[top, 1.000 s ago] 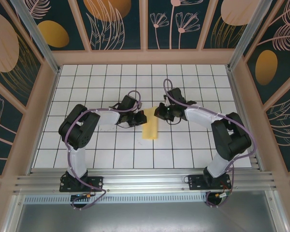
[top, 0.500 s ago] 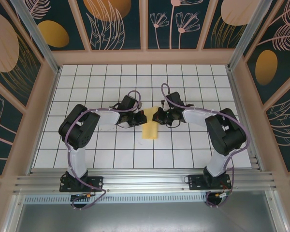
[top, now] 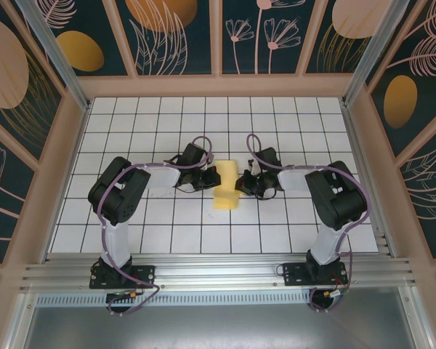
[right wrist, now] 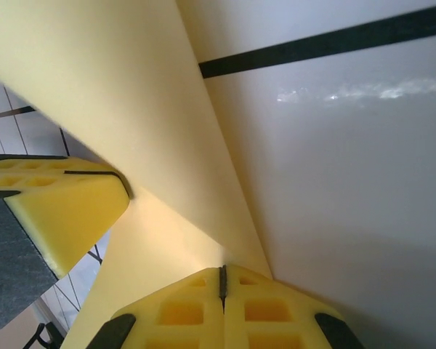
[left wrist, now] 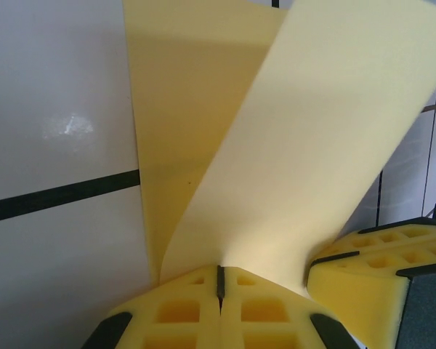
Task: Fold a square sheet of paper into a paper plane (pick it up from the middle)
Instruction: Fold the square sheet of paper in half at the center of the table.
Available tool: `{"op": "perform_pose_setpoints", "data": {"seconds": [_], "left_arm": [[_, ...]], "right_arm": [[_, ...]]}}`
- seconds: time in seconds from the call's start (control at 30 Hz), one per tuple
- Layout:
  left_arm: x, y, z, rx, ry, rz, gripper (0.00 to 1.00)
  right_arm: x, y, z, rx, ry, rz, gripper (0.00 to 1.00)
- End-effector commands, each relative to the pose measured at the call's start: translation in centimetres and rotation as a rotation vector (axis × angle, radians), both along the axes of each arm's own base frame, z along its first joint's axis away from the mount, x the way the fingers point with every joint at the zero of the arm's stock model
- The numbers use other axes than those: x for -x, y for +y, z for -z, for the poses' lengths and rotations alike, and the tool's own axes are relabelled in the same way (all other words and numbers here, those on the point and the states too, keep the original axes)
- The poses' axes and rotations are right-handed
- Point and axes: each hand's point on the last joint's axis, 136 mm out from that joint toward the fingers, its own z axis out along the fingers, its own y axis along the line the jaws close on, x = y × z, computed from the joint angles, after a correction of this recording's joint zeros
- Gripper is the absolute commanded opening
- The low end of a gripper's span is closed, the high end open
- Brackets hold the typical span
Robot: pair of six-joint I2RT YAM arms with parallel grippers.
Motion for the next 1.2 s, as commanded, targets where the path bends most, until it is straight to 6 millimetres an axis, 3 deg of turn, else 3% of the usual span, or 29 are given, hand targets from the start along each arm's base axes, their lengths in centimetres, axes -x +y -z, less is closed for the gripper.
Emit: {"op": "perform_pose_setpoints", "data": {"seconds": [0.0,0.1,0.27,0.37,0.5,0.73,0.9,0.97,1.17], "left_arm": [[1.9,1.8,3.8,-0.113,0.074,0.001,0.00],[1.8,1.8,3.8,-0.113,0.074,0.000,0.00],[1.8,1.9,3.8,-0.117,0.076,0.000,0.00],[1.8,1.9,3.9,-0.117,0.074,0.003,0.00],[1.9,1.9,4.0,-0.120,0.075,0.007,0.00],[1.9,1.9,4.0,-0.120,0.075,0.011,0.00],[1.9,1.9,4.1,-0.124,0.077,0.013,0.00],[1.9,1.8,4.1,-0.120,0.076,0.017,0.00],[2.0,1.9,4.1,-0.123,0.075,0.019,0.00]], "right_arm": [[1.5,-1.2,2.4,0.044,0.035,-0.008,0.02],[1.4,-1.3,2.3,0.023,0.032,-0.011,0.02],[0.4,0.3,-2.2,-0.096,-0.066,-0.042,0.01],[0.8,0.8,-3.8,-0.147,-0.090,-0.061,0.01],[1.8,0.9,-3.2,-0.165,-0.064,-0.057,0.01],[3.2,0.3,0.4,-0.118,0.019,-0.053,0.01],[3.5,-0.5,1.6,-0.051,0.039,-0.049,0.00],[3.4,-0.6,1.5,-0.041,0.042,-0.050,0.00],[2.6,0.7,-2.4,-0.125,-0.035,-0.068,0.00]]}}
